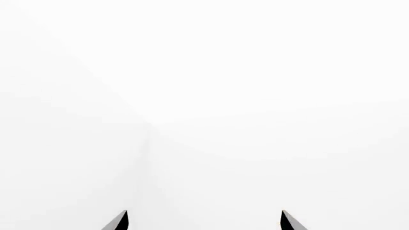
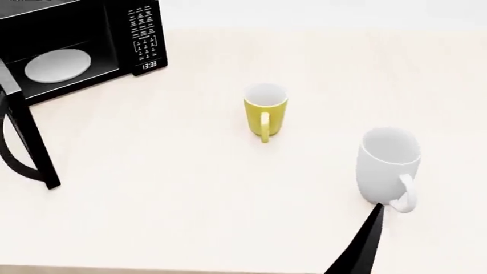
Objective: Close the microwave.
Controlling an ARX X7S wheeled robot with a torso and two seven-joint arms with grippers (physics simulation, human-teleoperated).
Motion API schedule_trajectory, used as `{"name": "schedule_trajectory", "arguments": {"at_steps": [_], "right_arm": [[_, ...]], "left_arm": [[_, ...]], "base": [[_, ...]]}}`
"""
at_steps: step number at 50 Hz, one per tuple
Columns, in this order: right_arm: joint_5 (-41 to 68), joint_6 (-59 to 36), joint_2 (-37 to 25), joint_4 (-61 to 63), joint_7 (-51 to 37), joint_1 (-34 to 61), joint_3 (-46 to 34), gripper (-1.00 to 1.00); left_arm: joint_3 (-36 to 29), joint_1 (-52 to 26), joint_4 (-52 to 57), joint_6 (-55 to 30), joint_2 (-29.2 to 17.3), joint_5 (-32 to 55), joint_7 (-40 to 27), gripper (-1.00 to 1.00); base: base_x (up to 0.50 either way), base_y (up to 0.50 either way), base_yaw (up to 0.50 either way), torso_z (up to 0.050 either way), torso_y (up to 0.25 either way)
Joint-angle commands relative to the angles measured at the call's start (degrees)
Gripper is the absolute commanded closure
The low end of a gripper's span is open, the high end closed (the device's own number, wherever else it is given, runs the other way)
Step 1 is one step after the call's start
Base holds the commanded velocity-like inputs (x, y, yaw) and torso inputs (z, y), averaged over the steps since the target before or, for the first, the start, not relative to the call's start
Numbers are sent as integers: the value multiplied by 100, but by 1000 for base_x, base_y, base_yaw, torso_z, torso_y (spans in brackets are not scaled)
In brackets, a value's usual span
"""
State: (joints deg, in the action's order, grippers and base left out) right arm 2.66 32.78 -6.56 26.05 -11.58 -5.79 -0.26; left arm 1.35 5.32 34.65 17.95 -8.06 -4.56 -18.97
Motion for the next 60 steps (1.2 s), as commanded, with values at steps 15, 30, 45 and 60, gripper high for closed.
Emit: {"name": "schedule_trajectory", "arguments": {"at_steps": [15, 30, 45, 60], "right_arm": [[-135, 24, -105, -127, -134, -4, -93, -100], [-146, 3, -182, -153, -228, 8, -165, -100], [-255, -93, -219, -168, -347, 9, -205, -100], [-48, -116, -372, -111, -292, -12, -382, -100]], "left_arm": [[-91, 34, -118, 83, -90, -57, -121, -100], [-155, 31, -98, 24, -162, -59, -193, -100], [-220, 40, -169, 61, -222, -79, -275, -100], [-284, 41, -248, 76, -289, -72, -334, -100]], "base": [[65, 500, 0, 0, 0], [66, 500, 0, 0, 0], [66, 473, 0, 0, 0], [193, 6, 0, 0, 0]]}}
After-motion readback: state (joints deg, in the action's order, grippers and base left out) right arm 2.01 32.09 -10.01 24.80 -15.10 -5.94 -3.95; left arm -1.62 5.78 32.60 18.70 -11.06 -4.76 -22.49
